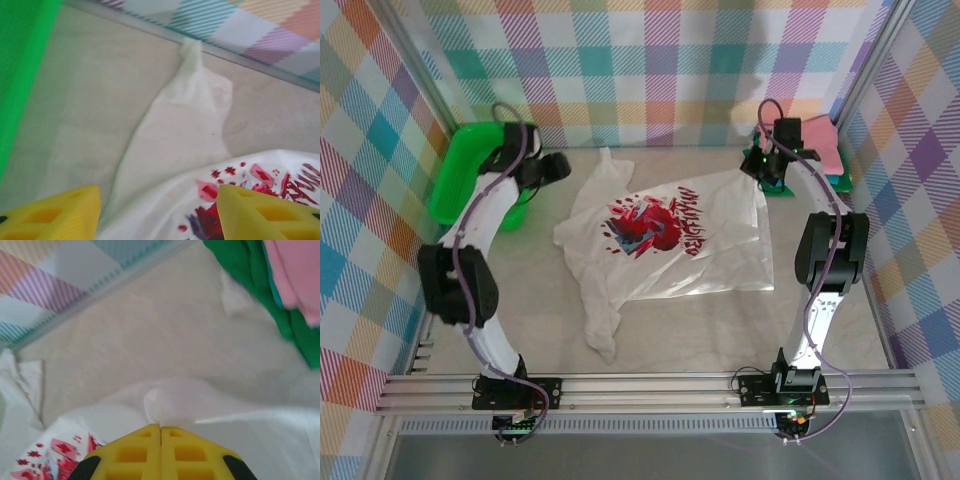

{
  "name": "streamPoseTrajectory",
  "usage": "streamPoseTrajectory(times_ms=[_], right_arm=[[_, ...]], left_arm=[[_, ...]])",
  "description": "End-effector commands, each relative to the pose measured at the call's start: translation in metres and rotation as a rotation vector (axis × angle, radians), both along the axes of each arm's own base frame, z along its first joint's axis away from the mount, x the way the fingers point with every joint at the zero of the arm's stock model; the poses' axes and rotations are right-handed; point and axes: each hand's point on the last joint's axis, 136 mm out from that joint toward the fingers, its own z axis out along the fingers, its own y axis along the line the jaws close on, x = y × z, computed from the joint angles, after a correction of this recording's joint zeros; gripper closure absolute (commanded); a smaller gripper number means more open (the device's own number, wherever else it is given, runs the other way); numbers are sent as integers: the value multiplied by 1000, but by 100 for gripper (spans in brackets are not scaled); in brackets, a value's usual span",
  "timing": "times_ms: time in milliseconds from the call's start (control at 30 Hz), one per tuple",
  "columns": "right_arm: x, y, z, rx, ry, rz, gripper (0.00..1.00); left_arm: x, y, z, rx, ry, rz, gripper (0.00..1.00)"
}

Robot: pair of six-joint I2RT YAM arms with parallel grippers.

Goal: Fold and stack the t-shirts

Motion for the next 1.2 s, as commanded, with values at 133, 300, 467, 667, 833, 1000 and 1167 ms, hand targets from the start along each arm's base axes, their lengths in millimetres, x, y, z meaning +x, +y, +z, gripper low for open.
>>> streamPoseTrajectory(times_ms=[133, 300, 467, 667, 833, 1000, 1167], right_arm=[[-26, 6, 27, 53, -49, -9, 100], [-39, 9, 36, 59, -69, 17, 100], [-47, 16, 49, 93, -104, 44, 100], [-55, 22, 64, 120, -135, 69, 100], [-58, 21, 63, 119, -138, 70, 100], [-58, 4, 42, 116, -96, 11, 100], [-51, -10, 33, 51, -66, -16, 100]], left_arm=[[51, -57, -82, 203, 182, -155, 33], [83, -66, -118, 186, 201, -142, 25], [95, -61, -148, 223, 220, -106, 12], [97, -59, -183, 195, 264, -106, 32], [105, -63, -198, 153, 253, -111, 71], [120, -36, -198, 107, 225, -26, 100], [135, 18, -189, 100, 191, 117, 100]])
